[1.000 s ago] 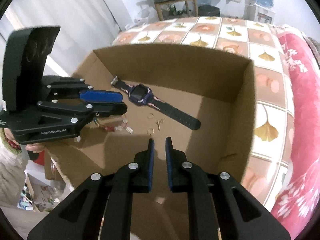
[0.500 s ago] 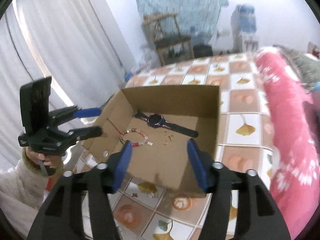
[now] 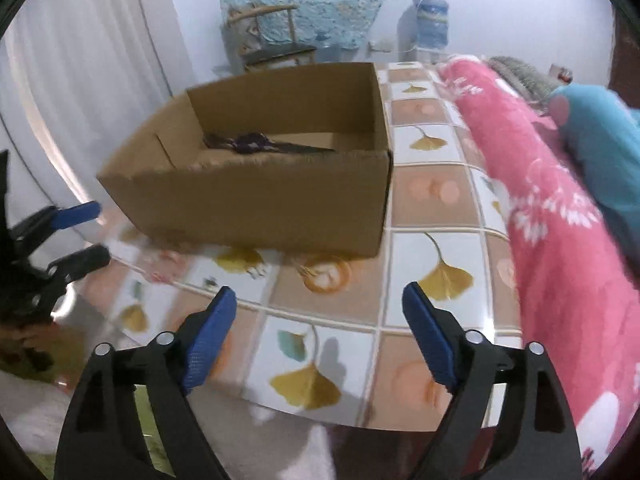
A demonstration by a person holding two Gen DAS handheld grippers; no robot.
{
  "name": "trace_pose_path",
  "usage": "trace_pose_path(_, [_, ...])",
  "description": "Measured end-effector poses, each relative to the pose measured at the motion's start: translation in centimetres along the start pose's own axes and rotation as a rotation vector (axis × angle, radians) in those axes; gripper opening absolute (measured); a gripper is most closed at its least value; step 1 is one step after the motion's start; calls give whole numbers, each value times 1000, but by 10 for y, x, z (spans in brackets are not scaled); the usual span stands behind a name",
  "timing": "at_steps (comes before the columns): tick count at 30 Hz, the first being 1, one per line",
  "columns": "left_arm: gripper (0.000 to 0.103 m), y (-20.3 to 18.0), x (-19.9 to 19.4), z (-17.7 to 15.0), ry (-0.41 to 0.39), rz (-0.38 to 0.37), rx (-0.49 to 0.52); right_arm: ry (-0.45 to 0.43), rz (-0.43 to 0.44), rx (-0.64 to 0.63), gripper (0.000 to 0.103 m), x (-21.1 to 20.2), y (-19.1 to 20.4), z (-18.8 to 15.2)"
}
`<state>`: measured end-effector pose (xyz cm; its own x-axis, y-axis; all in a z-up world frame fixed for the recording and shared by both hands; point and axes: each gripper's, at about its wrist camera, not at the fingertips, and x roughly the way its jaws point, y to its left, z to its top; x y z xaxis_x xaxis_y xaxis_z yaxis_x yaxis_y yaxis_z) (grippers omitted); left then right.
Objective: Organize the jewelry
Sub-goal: 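Withdraw both open tools from the box back toward the table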
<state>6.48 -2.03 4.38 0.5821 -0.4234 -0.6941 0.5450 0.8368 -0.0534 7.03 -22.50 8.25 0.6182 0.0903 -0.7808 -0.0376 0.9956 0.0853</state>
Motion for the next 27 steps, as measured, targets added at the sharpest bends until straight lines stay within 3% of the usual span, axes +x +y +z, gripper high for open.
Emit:
trace_pose_path(5, [85,-18,16,-19,33,-46,-3,-102,-110,-52,96,-6,7,-7])
trace_pose_path(8, [85,-29,24,-22,10,-19,42,-127,-108,-83,96,-7,10,-6])
trace_pose_path(10, [78,-35,30,-23,11,-22,58,-128,-91,-69,96,-4,7,-6])
trace_pose_path(15, [63,-47,48,-22,31,-3,109,-116,21,-1,96,7,2,-12])
trace_pose_path(18, [51,-49,59,-20,56,-19,136,-63,105,77,96,20,-2,-15])
trace_pose_path(21, [39,-47,68,-18,82,-38,170,-10,160,80,96,34,0,-14])
trace_pose_path(25, [24,-44,78,-13,109,-73,208,-6,231,68,93,40,4,-12])
trace_pose_path(27, [23,-42,82,-10,130,-99,230,-6,252,55,90,41,6,-11])
